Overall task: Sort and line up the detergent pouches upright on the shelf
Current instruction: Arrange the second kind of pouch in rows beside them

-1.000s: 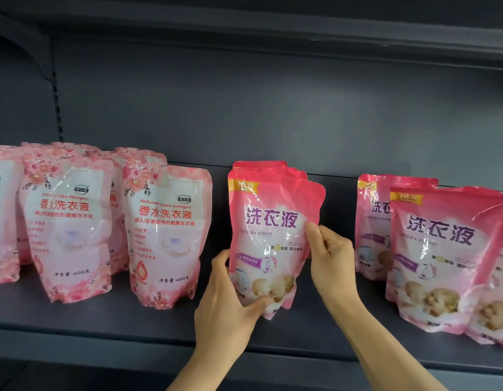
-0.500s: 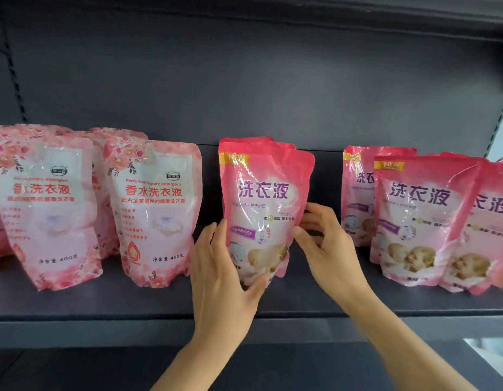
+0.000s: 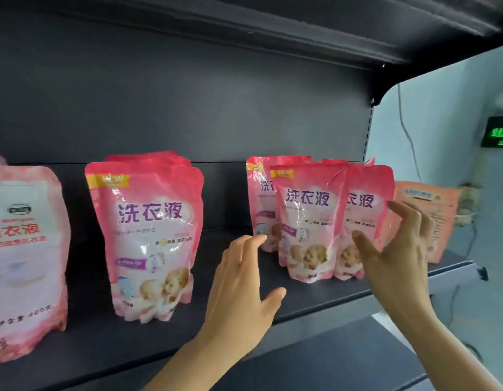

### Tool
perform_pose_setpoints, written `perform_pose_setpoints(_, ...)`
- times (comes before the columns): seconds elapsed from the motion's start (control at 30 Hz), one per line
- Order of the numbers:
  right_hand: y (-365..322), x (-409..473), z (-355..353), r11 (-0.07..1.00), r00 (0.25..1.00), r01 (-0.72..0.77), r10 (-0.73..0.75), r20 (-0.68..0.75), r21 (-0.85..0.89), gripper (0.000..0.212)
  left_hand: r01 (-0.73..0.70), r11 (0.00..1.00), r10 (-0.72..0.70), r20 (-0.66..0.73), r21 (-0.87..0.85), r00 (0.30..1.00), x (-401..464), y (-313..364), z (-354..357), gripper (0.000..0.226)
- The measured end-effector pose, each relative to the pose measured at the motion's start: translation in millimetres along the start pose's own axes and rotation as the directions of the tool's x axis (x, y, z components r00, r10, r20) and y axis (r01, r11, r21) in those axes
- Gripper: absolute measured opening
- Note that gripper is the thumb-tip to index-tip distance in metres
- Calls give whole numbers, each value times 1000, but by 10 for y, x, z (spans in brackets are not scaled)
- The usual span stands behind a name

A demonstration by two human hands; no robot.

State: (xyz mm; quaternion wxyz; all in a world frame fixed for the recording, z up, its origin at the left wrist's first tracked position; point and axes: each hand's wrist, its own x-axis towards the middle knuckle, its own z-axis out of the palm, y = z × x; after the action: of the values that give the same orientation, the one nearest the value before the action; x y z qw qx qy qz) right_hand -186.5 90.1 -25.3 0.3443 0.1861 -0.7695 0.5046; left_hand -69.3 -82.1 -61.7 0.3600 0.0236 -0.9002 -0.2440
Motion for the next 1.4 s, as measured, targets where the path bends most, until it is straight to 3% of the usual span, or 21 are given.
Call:
perform_pose_setpoints(0.1, 212, 125, -94, 996, 996, -81, 81, 26, 25, 83, 130, 982, -117, 100, -135, 988, 267, 65, 226, 87)
perform_pose_setpoints(0.27, 624, 316, -44, 980, 944, -182, 151, 294, 83, 110, 358, 873, -299, 218, -330, 929, 660, 110, 661, 122)
perform_pose_setpoints(0.4, 853, 434, 39, 976, 892, -167, 88, 443, 142, 103, 480, 807, -417, 244, -343, 875, 832, 84, 921, 136)
perform_pose_setpoints(0.5, 1060, 464, 134, 975, 846, -165, 64, 530, 146, 86, 497, 785, -460, 191, -370, 867, 875, 88, 1058, 115)
perform_pose_setpoints(0.63, 1215, 520, 213, 977, 847, -131, 21, 531, 170, 72, 497, 806, -489, 112, -322, 865, 935, 105, 1200, 98)
perform_pose_setpoints(0.83, 1365, 618, 208, 974, 867, -78, -40, 497, 214, 68, 510, 817, -514, 60, -271, 855, 1020, 146, 1373, 98)
perform_pose_setpoints(1.03, 1497, 762, 180, 978, 881, -112, 16, 473, 175, 61, 519, 822, -524, 47, -236, 850, 1168, 252, 1549, 102)
perform_pose_setpoints(1.27, 1556, 883, 197, 986, 889, -122, 59, 453, 111, 70, 504, 838, -506, 46, -210, 861, 1315, 283, 1689, 108)
perform_pose_setpoints(1.4, 1492, 831, 141, 996, 910, -83, 64, 409, 29, 86, 470, 838, -475, 54, -275, 878, 1297, 260, 1680, 103)
